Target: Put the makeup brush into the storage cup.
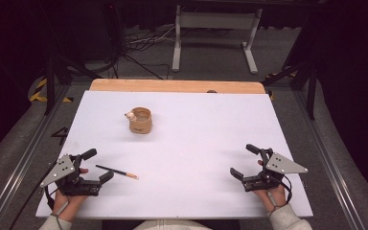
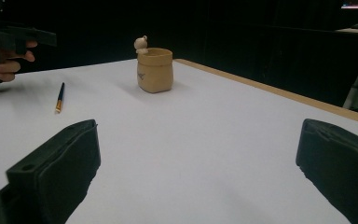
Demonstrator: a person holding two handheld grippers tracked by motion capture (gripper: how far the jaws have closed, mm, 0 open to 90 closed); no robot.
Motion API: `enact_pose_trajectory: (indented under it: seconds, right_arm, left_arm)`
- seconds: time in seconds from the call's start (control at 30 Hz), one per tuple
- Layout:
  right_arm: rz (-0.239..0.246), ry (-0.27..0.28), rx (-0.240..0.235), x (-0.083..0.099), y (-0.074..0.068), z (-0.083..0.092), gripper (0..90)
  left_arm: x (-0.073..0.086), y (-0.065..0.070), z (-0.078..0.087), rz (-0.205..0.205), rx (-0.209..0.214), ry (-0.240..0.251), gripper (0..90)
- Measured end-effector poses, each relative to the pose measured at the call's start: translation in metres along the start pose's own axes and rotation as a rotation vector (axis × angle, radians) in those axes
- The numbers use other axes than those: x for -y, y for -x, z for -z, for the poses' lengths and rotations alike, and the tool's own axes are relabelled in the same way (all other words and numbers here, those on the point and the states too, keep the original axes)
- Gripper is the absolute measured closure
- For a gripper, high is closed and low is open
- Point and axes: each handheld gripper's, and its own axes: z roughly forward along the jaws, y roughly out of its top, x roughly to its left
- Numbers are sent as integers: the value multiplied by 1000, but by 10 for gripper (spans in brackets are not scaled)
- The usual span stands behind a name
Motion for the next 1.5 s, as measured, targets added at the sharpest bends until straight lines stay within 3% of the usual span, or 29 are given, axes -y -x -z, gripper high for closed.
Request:
enact_pose_trajectory:
  seconds: [0.07, 0.43, 0.73, 0.9, 1.03, 1.07, 1.13, 1.3, 1.43, 1.5]
  right_arm:
    - [-5, 0, -3, 0, 1, 0, 0]
    - [-11, 2, -10, 1, 0, -2, 0]
    - [-14, -1, -22, 1, -1, -5, 0]
    - [-14, 0, -21, 1, -1, -6, 0]
    - [-17, 0, -18, 2, 0, -5, 0]
    - [-19, 0, -21, 2, 1, -5, 0]
    - [-24, -3, -22, 2, 1, -6, 0]
    - [-36, -7, -33, 3, 1, -8, 1]
    - [-37, -12, -37, 3, 1, -9, 0]
    - [-27, -3, -32, 3, 1, -9, 0]
  left_arm:
    - [-1, -1, 1, -17, 0, 8, 1]
    - [-13, 0, -5, -28, 22, 43, 0]
    - [-22, -5, -11, 9, 27, 57, 1]
    - [-25, -6, -14, 11, 27, 54, 1]
    - [-29, -7, -19, 20, 39, 31, 0]
    - [-33, -6, -22, 2, 29, -2, 0]
    - [-33, -6, -22, 2, 29, -2, 0]
    - [-44, -6, -27, -35, 9, -61, 1]
    - [-49, -7, -29, -15, 14, -107, 12]
    - [-52, -7, -31, -25, 27, -132, 16]
